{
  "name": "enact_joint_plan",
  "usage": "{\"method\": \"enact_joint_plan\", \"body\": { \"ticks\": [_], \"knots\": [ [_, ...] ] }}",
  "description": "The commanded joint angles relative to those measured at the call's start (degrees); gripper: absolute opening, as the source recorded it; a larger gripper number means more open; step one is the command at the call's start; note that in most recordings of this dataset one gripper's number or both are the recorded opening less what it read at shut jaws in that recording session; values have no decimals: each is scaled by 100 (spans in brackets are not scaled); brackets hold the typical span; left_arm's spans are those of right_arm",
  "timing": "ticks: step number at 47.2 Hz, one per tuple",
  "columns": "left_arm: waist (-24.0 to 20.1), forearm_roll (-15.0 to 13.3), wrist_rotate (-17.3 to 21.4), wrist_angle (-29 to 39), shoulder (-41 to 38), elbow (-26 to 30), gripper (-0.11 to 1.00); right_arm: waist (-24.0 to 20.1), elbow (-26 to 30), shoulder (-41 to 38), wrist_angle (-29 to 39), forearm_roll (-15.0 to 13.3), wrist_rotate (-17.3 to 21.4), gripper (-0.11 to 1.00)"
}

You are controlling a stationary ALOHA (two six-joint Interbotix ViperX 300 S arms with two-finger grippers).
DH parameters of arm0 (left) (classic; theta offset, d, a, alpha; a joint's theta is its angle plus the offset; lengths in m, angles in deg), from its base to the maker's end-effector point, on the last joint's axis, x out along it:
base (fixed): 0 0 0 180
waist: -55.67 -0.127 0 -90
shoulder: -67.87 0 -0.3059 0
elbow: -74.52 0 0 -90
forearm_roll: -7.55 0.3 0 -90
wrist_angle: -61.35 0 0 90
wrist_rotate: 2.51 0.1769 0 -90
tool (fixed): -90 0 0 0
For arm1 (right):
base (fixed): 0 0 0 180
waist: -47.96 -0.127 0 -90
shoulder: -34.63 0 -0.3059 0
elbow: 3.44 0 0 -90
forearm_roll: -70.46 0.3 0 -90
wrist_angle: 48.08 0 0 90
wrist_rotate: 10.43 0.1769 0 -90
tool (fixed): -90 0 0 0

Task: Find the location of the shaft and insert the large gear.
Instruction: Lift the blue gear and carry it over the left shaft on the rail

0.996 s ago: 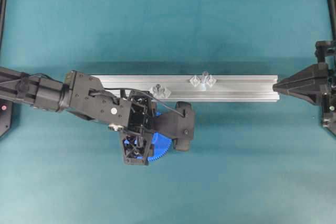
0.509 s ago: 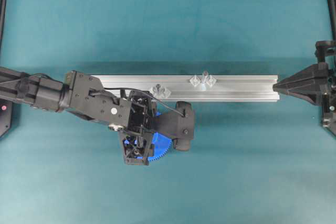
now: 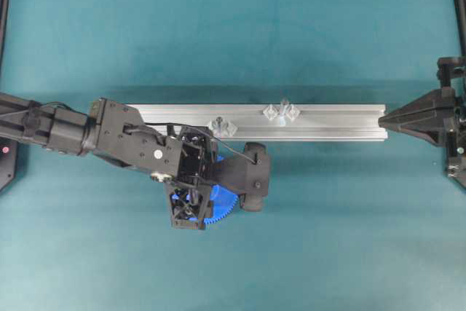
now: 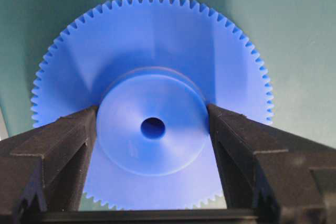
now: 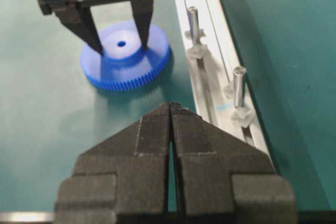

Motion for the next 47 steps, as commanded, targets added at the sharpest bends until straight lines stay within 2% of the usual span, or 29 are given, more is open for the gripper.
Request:
{"method": "enact_joint_plan", "body": {
  "ticks": [1,24,47],
  "knots": [
    [9,9,18,185,308,202,71,9,53,-26,9,0,53,-2],
    [-18,62,53,835,571,729,71,18,53,-26,70,0,53,-2],
    [-343,62,721,1538,650,1731,71,9,53,-26,70,0,62,-2]
  ]
}}
